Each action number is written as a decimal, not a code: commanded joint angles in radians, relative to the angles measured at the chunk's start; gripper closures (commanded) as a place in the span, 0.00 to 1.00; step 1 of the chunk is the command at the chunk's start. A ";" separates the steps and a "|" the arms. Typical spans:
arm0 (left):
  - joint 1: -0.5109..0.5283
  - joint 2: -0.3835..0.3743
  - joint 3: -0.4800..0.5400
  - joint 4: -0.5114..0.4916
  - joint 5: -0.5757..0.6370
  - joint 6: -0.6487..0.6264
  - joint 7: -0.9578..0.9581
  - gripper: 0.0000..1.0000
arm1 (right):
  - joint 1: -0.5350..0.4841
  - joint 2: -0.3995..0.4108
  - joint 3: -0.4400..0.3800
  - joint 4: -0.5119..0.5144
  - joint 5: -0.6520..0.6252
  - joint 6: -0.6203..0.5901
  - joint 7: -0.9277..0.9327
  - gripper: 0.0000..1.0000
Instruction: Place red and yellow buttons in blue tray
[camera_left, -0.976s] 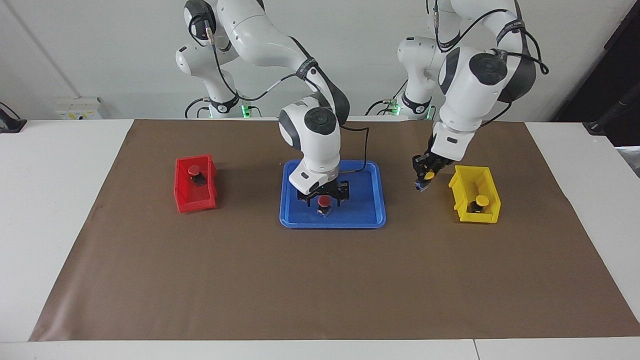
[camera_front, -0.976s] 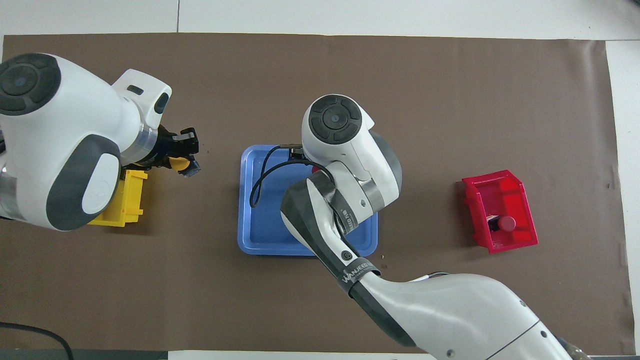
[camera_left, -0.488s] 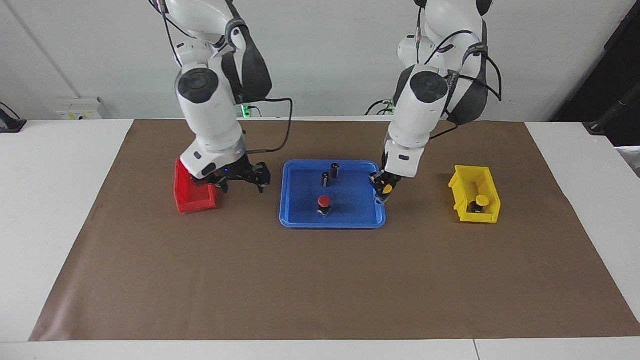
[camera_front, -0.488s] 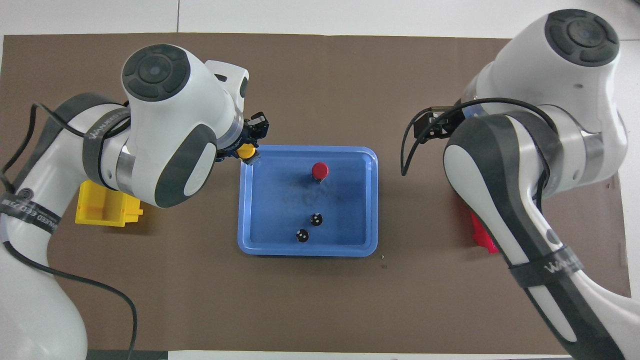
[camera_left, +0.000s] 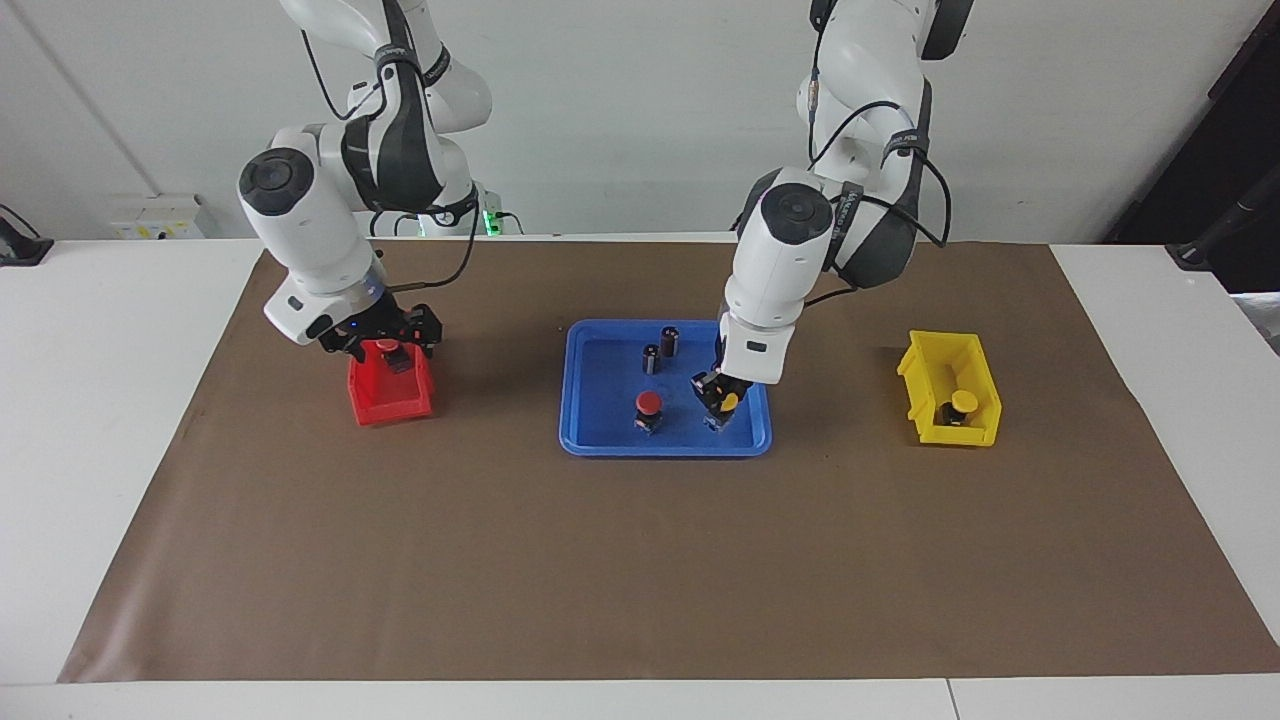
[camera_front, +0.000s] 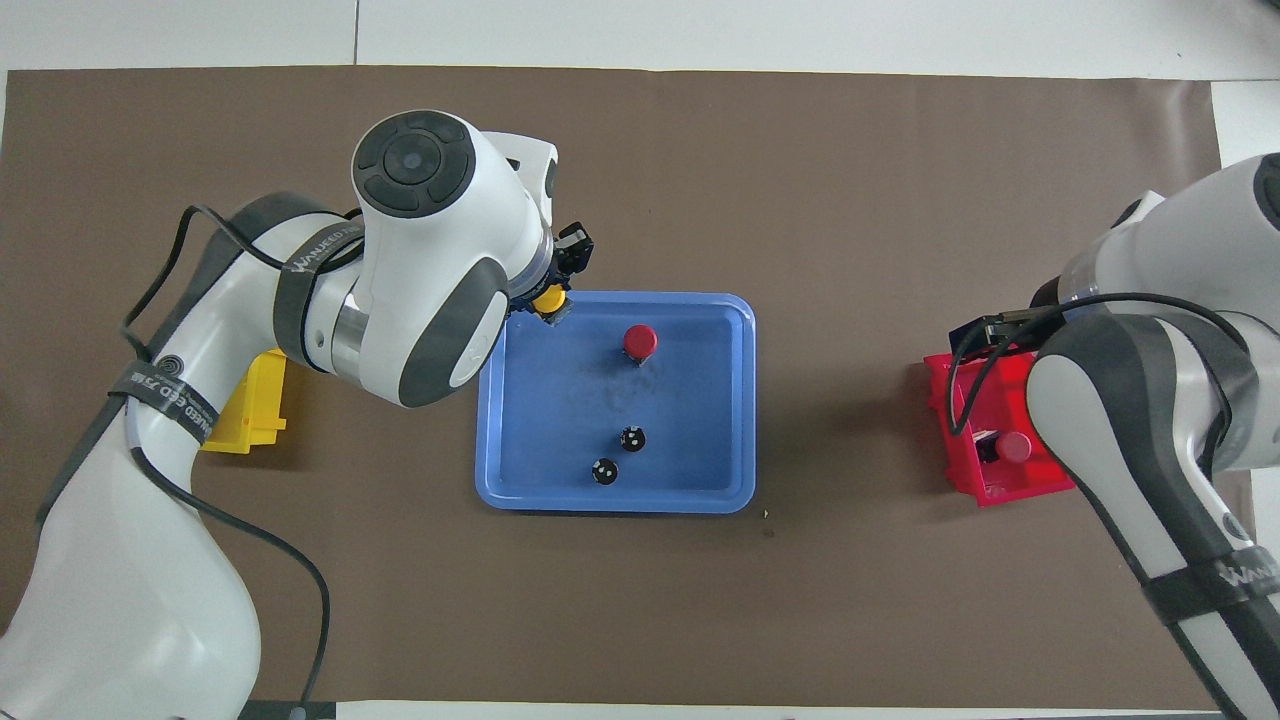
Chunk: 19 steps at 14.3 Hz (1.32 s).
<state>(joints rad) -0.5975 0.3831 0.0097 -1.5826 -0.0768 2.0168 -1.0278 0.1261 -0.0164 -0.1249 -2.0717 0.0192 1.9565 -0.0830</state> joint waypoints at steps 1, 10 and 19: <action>-0.028 0.033 0.015 -0.011 -0.015 0.034 -0.038 0.99 | -0.037 -0.094 0.016 -0.169 -0.004 0.108 -0.058 0.04; -0.064 0.000 0.015 -0.152 -0.017 0.134 -0.067 0.99 | -0.042 -0.157 0.016 -0.337 -0.004 0.217 -0.084 0.26; -0.061 0.000 0.016 -0.154 -0.015 0.137 -0.063 0.23 | -0.091 -0.165 0.016 -0.395 -0.004 0.266 -0.169 0.31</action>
<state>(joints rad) -0.6455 0.4066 0.0113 -1.7073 -0.0775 2.1382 -1.0835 0.0466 -0.1497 -0.1149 -2.4313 0.0188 2.2032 -0.2292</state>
